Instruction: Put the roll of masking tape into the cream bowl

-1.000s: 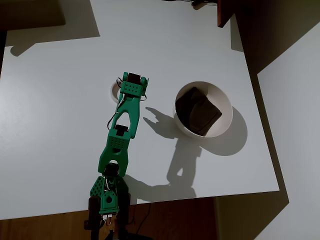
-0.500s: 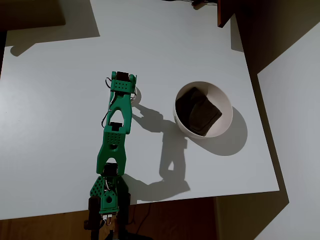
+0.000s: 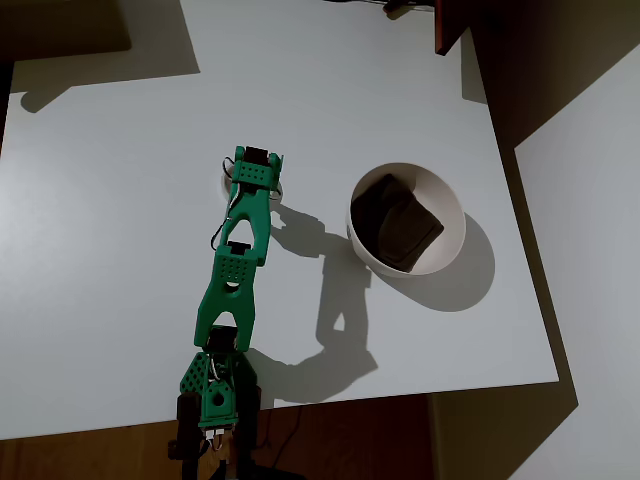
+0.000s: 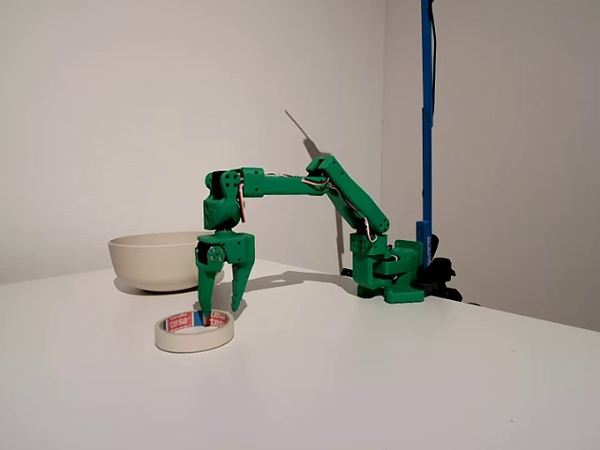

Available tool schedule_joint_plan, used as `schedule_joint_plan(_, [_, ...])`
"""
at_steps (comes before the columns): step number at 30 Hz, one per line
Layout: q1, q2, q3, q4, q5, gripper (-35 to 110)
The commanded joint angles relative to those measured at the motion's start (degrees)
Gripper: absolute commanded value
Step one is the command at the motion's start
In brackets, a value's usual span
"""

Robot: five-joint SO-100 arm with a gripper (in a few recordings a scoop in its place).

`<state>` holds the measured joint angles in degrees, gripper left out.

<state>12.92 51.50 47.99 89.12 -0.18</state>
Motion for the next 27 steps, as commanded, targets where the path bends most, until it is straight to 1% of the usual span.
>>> schedule_joint_plan(1, [-0.26,1.14,-3.52,-0.09,-0.44,15])
schedule_joint_plan(14, [-2.11,-3.25,-3.52,-2.11,0.26,12])
schedule_joint_plan(15, [-2.02,-3.34,-3.52,-2.37,0.09,10])
schedule_joint_plan(19, [-2.02,-3.25,-3.52,-2.64,-0.53,-8])
schedule_joint_plan(27, [-1.58,-1.32,-3.52,-3.69,-0.44,-8])
